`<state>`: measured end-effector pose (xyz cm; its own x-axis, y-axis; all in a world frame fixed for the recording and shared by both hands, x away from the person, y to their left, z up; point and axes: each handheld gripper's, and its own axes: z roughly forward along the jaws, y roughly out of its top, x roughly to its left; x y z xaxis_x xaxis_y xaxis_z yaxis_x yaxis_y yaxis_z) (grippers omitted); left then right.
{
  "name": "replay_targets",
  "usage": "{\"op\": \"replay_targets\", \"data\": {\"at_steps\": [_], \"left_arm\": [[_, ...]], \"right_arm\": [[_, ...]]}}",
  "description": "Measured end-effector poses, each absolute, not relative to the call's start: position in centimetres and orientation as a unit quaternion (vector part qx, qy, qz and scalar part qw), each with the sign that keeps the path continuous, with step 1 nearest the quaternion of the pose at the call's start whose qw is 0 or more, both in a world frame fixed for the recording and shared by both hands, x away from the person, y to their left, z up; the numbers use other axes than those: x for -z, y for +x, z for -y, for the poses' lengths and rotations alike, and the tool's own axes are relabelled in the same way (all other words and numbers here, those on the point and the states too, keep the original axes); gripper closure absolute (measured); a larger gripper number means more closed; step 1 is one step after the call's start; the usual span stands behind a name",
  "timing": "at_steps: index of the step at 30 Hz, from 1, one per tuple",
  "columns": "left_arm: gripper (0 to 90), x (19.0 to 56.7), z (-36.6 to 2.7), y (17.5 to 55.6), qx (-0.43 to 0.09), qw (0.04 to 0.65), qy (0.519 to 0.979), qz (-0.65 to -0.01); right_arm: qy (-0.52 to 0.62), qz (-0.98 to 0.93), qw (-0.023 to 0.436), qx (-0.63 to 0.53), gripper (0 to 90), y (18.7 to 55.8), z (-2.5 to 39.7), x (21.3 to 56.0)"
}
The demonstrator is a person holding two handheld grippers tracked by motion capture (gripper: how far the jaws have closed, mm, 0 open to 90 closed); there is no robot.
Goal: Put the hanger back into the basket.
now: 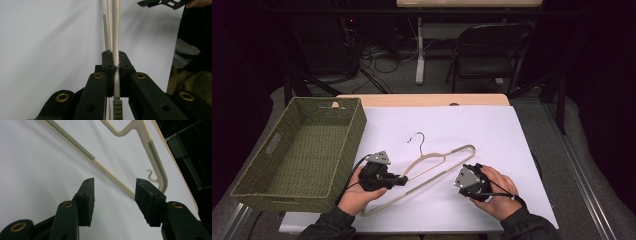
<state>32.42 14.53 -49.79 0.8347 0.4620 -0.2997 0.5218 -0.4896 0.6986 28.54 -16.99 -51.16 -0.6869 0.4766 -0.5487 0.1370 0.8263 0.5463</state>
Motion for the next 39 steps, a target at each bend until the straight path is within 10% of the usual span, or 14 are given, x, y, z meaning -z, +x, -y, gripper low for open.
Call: {"op": "replay_targets", "data": {"at_steps": [21,39], "left_arm": [[87.3,45.1,-15.9,29.4,-0.099,0.420,0.834,-0.344],[87.3,41.6,-18.9,28.1,-0.111,0.440,0.816,-0.359]], "right_arm": [[0.225,-0.864,0.348,-0.288,49.6,28.1,18.1,52.1],[0.234,-0.863,0.342,-0.289,49.4,28.1,18.3,52.7]]}}
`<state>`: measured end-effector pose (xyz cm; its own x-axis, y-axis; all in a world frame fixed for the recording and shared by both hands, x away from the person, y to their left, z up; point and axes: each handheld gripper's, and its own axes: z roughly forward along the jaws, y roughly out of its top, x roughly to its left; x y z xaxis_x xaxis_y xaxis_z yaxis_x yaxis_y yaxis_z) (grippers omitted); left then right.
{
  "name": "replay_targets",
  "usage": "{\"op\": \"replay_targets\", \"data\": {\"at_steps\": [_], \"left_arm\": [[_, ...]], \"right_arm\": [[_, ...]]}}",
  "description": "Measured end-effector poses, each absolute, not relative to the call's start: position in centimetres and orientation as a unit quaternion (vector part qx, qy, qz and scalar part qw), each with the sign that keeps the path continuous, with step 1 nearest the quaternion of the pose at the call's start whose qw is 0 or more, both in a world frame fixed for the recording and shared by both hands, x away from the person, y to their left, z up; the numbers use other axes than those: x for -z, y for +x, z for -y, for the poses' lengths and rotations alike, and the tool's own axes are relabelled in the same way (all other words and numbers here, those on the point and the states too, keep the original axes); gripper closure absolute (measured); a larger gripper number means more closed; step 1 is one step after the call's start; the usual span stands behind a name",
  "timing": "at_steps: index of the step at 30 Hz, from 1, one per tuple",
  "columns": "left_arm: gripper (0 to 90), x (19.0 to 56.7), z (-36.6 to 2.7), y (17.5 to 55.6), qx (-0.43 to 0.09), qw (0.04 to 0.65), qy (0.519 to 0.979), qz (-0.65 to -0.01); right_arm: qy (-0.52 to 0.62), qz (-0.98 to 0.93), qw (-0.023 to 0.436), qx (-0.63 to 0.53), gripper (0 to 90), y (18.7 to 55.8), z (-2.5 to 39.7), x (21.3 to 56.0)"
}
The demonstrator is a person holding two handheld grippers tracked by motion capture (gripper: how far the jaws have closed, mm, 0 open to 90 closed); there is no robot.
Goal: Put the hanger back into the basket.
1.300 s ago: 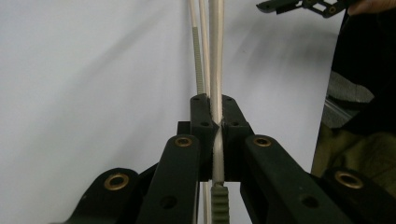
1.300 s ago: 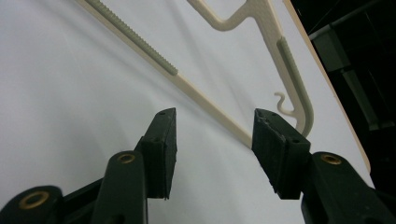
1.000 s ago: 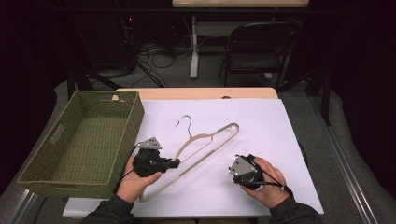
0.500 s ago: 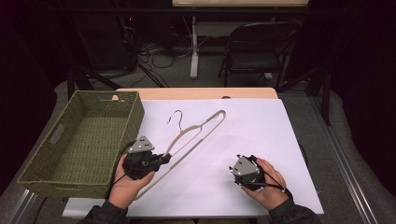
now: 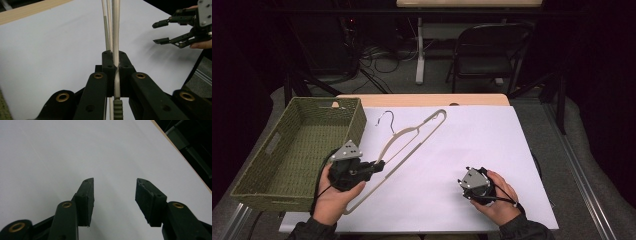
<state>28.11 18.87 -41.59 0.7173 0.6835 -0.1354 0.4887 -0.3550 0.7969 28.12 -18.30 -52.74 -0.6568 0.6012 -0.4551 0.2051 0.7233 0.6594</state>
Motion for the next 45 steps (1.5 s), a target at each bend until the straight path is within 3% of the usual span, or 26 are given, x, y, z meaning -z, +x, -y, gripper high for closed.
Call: {"op": "replay_targets", "data": {"at_steps": [13,22,45], "left_arm": [[87.3,37.0,-24.8,27.2,-0.169,0.431,0.803,-0.374],[87.3,37.1,-28.8,29.0,-0.178,0.416,0.799,-0.396],[87.3,37.8,-37.9,32.1,-0.218,0.381,0.814,-0.380]], "right_arm": [[0.240,-0.864,0.341,-0.283,49.5,28.3,18.4,52.9],[0.241,-0.866,0.338,-0.278,49.3,28.4,18.3,53.0],[0.248,-0.865,0.337,-0.276,49.1,28.5,18.4,53.4]]}}
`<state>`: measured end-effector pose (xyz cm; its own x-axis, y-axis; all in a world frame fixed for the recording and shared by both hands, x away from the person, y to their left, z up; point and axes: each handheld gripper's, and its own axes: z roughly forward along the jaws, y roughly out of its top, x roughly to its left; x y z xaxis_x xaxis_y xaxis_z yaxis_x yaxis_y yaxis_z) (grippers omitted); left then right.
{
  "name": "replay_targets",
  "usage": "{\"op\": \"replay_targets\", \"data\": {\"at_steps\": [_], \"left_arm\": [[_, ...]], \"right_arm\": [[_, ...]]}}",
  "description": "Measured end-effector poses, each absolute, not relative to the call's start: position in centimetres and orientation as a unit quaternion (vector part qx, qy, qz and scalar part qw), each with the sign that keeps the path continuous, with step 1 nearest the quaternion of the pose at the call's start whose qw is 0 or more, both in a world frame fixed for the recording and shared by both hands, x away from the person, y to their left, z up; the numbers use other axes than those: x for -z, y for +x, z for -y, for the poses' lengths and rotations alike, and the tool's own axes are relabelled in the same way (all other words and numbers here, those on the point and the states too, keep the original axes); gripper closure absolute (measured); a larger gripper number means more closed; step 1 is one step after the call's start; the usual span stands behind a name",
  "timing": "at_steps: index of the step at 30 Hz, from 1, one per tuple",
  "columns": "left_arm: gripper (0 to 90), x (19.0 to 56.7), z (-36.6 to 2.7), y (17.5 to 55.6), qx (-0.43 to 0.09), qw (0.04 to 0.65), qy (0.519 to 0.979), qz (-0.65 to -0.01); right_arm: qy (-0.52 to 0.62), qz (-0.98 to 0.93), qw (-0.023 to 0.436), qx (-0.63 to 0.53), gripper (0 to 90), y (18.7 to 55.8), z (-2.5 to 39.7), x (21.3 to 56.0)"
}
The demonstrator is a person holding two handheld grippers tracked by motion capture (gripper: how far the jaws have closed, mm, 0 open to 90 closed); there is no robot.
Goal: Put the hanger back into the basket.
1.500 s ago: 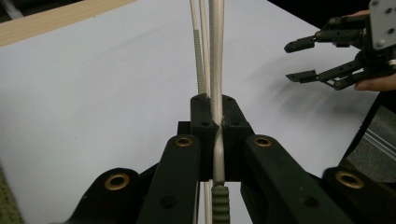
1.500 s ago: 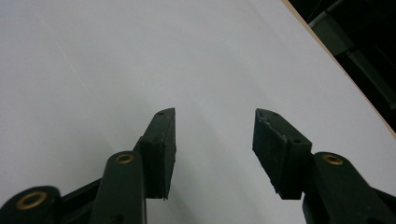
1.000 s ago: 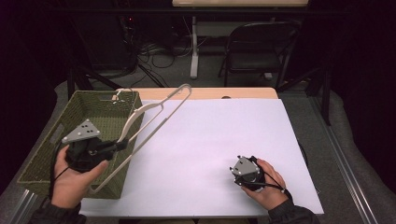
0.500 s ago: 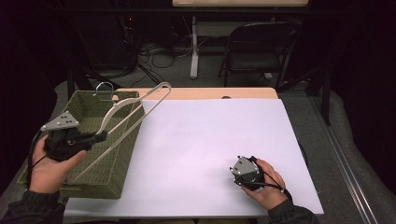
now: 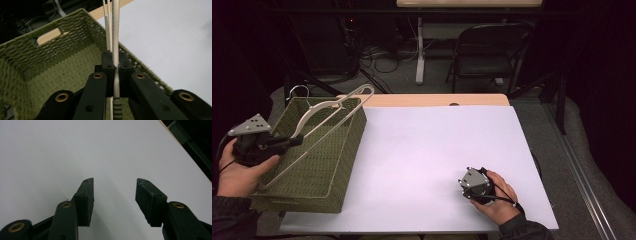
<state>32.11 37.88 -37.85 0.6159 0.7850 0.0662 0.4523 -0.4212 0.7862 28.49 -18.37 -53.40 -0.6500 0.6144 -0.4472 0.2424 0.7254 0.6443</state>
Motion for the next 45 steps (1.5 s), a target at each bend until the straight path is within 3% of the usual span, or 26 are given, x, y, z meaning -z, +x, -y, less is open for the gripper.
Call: {"op": "replay_targets", "data": {"at_steps": [23,34,38,45], "left_arm": [[87.3,41.8,-43.6,33.3,-0.207,0.369,0.812,-0.402],[87.3,44.6,-44.6,33.6,-0.185,0.380,0.808,-0.410],[87.3,45.3,-44.5,33.5,-0.183,0.349,0.825,-0.405],[87.3,45.8,-43.8,34.3,-0.174,0.345,0.831,-0.401]], "right_arm": [[0.246,-0.867,0.336,-0.273,49.1,28.6,18.3,53.6],[0.248,-0.867,0.333,-0.275,49.1,28.9,18.4,53.9],[0.248,-0.868,0.332,-0.273,49.2,28.7,18.3,53.8],[0.254,-0.866,0.331,-0.275,49.1,28.6,18.5,53.8]]}}
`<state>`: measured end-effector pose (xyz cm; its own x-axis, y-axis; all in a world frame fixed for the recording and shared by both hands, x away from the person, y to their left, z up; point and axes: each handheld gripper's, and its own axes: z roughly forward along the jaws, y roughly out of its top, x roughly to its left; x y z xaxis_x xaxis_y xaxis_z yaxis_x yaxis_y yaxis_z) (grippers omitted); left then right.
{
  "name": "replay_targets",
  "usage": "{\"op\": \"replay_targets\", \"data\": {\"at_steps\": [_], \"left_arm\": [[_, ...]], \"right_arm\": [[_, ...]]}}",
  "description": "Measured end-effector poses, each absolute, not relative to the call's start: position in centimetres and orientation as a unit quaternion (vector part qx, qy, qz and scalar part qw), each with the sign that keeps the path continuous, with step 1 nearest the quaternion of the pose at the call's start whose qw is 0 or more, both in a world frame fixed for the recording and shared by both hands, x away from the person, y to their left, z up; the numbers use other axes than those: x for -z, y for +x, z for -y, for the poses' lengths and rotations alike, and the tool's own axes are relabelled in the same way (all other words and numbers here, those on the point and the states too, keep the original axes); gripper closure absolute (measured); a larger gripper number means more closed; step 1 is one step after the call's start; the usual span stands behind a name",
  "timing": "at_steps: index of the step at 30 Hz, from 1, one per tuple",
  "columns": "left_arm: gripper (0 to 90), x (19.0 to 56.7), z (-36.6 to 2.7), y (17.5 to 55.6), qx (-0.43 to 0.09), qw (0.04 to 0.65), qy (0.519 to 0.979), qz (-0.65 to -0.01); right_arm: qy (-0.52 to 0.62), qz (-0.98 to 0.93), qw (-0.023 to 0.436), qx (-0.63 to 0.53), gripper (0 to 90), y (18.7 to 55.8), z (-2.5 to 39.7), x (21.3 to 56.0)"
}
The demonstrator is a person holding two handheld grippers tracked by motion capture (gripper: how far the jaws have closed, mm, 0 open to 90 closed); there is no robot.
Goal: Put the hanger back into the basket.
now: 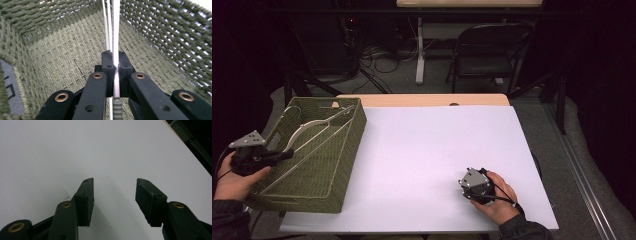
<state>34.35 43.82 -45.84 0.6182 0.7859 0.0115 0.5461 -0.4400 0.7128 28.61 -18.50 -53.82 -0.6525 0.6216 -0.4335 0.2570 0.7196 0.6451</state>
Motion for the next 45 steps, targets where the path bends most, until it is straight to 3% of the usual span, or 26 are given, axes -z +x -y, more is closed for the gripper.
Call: {"op": "replay_targets", "data": {"at_steps": [17,21,26,28,32,37,45], "left_arm": [[85.1,47.6,-43.1,35.1,-0.172,0.272,0.852,-0.413],[83.6,47.2,-43.5,35.1,-0.183,0.285,0.840,-0.424],[77.2,47.1,-43.8,35.0,-0.192,0.292,0.829,-0.435],[67.9,47.0,-44.0,34.9,-0.197,0.295,0.822,-0.444],[62.6,46.1,-44.4,34.5,-0.216,0.322,0.797,-0.463],[56.8,45.0,-45.0,34.3,-0.262,0.301,0.772,-0.494],[45.8,44.3,-45.1,33.5,-0.266,0.331,0.754,-0.501]], "right_arm": [[0.253,-0.870,0.330,-0.264,49.1,28.5,18.5,53.6],[0.249,-0.866,0.334,-0.278,49.1,28.5,18.5,53.7],[0.250,-0.866,0.334,-0.277,49.0,28.5,18.5,53.7],[0.251,-0.866,0.335,-0.276,48.9,28.5,18.5,53.7],[0.252,-0.866,0.336,-0.272,48.7,28.5,18.5,53.7],[0.251,-0.865,0.333,-0.278,48.1,28.5,18.4,53.6],[0.252,-0.862,0.335,-0.284,47.5,28.5,18.5,53.5]]}}
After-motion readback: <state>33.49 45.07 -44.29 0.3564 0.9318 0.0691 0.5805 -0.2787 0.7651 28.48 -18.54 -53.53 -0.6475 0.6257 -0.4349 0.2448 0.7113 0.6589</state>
